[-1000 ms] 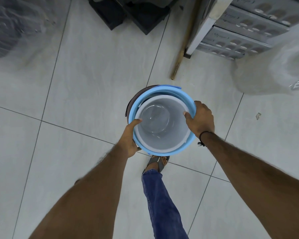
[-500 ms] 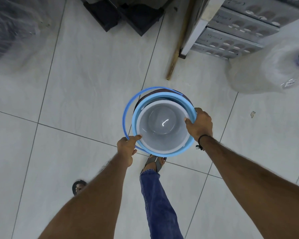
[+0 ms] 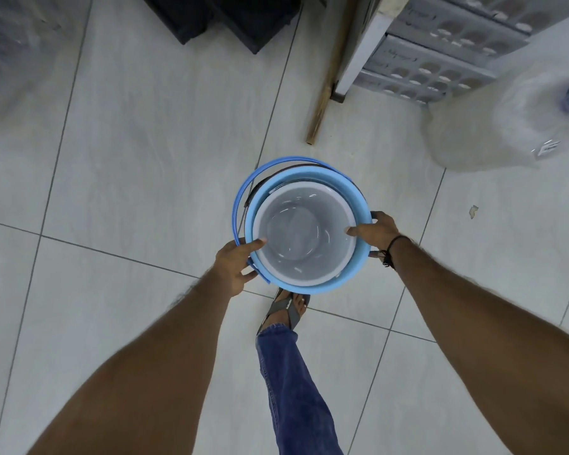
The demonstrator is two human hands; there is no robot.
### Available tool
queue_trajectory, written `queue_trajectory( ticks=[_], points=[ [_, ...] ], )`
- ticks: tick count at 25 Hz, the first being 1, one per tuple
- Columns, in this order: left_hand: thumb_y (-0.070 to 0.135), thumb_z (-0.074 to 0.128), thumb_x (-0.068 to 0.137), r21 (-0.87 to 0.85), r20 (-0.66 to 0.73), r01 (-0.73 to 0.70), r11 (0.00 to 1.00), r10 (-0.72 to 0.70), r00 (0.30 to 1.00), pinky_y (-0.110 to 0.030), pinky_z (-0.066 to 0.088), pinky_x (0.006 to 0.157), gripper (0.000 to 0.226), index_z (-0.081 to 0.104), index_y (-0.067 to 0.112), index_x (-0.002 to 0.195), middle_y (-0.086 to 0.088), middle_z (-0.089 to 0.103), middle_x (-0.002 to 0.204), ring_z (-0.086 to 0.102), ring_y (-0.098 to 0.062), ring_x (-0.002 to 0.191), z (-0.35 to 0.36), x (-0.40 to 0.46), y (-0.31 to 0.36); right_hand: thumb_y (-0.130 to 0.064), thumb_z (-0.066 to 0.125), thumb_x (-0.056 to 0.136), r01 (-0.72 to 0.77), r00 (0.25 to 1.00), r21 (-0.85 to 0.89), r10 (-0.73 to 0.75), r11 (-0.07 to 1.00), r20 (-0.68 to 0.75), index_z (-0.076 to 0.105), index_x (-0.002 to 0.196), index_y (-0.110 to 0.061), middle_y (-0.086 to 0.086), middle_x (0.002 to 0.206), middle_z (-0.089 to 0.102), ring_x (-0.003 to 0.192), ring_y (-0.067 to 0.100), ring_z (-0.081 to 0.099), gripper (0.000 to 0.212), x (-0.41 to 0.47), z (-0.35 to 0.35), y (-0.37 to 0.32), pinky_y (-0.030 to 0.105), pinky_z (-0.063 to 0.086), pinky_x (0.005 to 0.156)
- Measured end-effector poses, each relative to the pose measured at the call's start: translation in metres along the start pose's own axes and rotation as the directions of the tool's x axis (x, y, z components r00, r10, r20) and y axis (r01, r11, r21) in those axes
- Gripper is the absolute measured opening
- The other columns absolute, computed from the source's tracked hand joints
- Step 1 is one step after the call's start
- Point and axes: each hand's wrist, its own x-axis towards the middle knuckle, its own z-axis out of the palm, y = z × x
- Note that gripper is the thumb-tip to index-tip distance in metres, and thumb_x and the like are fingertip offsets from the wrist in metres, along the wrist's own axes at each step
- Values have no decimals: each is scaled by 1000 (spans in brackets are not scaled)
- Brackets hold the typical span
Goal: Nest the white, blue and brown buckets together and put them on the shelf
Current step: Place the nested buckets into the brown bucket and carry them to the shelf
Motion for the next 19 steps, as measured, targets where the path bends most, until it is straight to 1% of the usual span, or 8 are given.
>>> queue_trajectory(
  ticks=[4,7,9,11,13,15,18,19],
  points=[
    [27,85,78,29,-26,-18,999,19,999,-39,57,69,49,63,9,118,-15,64,116,63,-28,100,-45,-67,34,-24,91,73,86,996,-36,-85,996,31,59,128,-11,9,120,64,96,26,63,64,-63,9,-32,41,56,93],
    [34,87,75,73,-71,-87,994,92,993,-42,60,68,62,59,6,122,-18,65,118,66,-32,100,-93,-158,76,-24,92,63,62,996,116,-68,991,51,62,119,-15,10,115,69,97,30,70,64,-158,16,-78,49,60,90],
    [44,89,69,118,-69,-156,981,165,984,-43,63,68,69,59,5,119,-18,67,110,70,-31,89,-133,-227,114,-27,91,58,115,991,127,-122,985,46,63,111,-17,10,107,71,94,30,72,61,-230,23,-122,50,62,85],
    [50,89,66,159,-32,-212,964,220,975,-43,64,72,71,63,5,115,-18,68,104,70,-29,82,-176,-289,158,-32,91,56,212,975,93,-218,973,50,66,94,-18,6,93,73,82,26,72,47,-296,28,-175,46,64,76],
    [51,88,66,202,31,-257,945,256,966,-41,64,73,70,68,4,115,-16,70,102,72,-28,82,-224,-348,204,-33,91,53,289,954,54,-292,956,68,65,79,-19,2,80,72,69,21,70,39,-365,38,-229,40,65,62],
    [50,89,66,208,81,-306,929,296,952,-38,64,69,67,71,7,114,-16,73,103,75,-27,83,-262,-389,244,-36,91,49,351,933,21,-351,936,75,66,78,-20,1,77,73,66,17,71,41,-417,46,-274,32,62,51],
    [50,90,62,220,103,-417,882,404,909,-38,64,69,66,74,10,112,-15,76,107,75,-28,86,-332,-459,318,-39,92,48,456,889,2,-456,890,34,67,79,-16,5,75,73,65,22,72,47,-508,72,-353,37,65,55],
    [51,90,62,226,103,-457,860,446,889,-37,64,68,66,74,12,112,-13,77,105,75,-27,85,-351,-481,343,-40,92,48,495,868,2,-495,869,19,67,79,-14,6,72,72,61,22,71,48,-536,79,-380,34,63,52]
  ],
)
